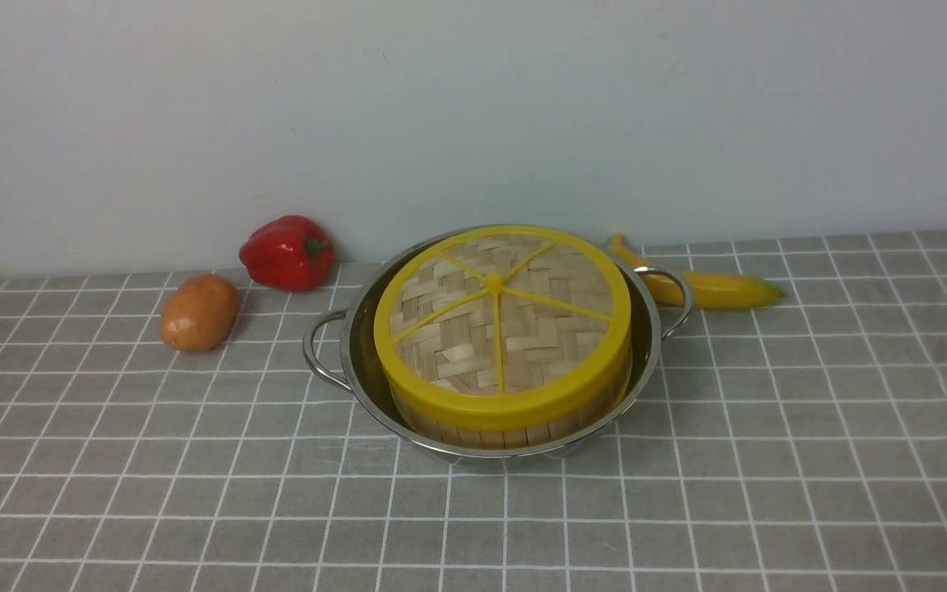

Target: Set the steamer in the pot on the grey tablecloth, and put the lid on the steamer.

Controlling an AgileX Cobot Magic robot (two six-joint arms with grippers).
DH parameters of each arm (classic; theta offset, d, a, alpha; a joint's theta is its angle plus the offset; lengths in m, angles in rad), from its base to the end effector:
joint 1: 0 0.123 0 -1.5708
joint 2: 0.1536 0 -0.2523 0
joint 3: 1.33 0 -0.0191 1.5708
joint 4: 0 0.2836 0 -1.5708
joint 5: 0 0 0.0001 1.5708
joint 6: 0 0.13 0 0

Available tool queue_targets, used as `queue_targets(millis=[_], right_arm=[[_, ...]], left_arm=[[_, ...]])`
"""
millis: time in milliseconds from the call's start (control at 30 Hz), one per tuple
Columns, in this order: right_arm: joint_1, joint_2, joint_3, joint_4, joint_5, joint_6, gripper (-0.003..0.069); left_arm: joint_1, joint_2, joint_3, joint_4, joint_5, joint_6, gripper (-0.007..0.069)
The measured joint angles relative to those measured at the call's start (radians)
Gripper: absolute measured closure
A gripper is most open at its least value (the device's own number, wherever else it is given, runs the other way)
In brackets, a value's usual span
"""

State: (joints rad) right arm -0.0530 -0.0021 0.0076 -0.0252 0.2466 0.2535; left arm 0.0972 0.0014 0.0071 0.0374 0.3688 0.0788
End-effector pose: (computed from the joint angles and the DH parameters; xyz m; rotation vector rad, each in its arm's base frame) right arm 0.1596 -0.0093 0.1818 0.2487 1.7193 0.1241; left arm 0.1556 0.0169 0.1660 0.0060 1.8636 0.1587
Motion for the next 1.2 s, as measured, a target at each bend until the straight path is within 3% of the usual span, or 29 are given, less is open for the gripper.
queue_targets(millis=[1200], right_arm=[[0.000,0.000,0.000,0.000,0.000,0.000,0.0419]], left_arm=[[0.000,0.000,0.000,0.000,0.000,0.000,0.0382]])
